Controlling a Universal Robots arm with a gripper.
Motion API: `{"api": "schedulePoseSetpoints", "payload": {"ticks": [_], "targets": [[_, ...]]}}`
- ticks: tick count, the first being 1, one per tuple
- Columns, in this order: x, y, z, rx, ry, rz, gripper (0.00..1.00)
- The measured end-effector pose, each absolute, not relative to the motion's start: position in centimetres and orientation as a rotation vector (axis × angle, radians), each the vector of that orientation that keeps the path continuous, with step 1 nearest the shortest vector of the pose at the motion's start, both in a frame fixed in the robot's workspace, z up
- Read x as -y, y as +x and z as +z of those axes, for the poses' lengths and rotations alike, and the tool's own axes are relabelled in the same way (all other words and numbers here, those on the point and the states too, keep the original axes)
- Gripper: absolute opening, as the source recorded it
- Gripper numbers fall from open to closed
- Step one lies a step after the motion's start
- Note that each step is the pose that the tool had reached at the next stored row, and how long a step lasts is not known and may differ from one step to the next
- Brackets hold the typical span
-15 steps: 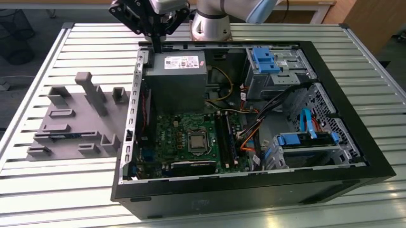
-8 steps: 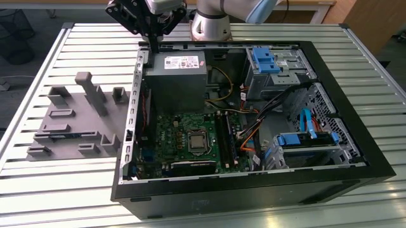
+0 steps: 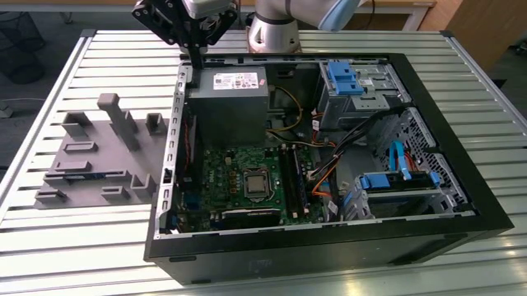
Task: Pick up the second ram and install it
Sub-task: 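Reach for the second ram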
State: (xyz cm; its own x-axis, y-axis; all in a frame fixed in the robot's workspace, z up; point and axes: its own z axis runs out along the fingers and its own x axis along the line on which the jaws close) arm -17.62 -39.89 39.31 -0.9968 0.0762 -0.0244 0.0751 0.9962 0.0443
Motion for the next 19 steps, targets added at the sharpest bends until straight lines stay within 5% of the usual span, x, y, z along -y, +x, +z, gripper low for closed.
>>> {"api": "schedulePoseSetpoints", "payload": {"ticks": [19], "targets": [[39.89, -18.47, 39.30, -3.112, 0.118, 0.068, 0.11]]}}
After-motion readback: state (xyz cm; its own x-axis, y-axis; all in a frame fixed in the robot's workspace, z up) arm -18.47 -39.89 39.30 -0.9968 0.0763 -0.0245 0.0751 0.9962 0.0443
